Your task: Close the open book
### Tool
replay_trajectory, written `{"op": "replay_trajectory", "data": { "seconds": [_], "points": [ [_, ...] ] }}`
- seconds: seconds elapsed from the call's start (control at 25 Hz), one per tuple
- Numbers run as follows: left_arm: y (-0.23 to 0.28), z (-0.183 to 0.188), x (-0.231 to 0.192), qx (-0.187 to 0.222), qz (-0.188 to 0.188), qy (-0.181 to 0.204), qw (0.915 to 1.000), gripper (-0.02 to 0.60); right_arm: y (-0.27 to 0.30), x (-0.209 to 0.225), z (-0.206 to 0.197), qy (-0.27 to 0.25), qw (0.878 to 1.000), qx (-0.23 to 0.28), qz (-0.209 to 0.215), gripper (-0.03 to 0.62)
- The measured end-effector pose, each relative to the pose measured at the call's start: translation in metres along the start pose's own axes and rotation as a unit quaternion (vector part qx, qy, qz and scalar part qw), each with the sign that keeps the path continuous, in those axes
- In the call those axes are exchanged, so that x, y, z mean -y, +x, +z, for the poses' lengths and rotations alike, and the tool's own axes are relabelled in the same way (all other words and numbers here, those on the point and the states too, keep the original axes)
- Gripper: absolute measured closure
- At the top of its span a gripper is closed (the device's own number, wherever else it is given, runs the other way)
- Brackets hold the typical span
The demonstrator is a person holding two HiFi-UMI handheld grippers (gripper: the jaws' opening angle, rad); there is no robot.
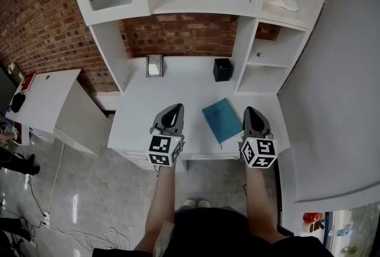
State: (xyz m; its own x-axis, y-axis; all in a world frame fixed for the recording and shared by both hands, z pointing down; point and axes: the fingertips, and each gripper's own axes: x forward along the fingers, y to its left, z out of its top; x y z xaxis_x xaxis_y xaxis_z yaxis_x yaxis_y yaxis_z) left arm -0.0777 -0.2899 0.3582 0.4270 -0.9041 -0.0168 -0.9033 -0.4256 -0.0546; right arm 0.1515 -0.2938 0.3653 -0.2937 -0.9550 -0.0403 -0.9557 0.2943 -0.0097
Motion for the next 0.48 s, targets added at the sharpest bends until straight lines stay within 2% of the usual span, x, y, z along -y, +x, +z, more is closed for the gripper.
{"op": "replay_trajectory", "data": {
  "seconds": [0.48],
  "points": [
    [-0.0003, -0.0028, -0.0014, -0.003, 0.001, -0.003, 1.0000, 0.574, 0.0003, -0.0024, -0.0023, 0.003, 1.000, -0.004, 0.004, 0.595]
  ]
}}
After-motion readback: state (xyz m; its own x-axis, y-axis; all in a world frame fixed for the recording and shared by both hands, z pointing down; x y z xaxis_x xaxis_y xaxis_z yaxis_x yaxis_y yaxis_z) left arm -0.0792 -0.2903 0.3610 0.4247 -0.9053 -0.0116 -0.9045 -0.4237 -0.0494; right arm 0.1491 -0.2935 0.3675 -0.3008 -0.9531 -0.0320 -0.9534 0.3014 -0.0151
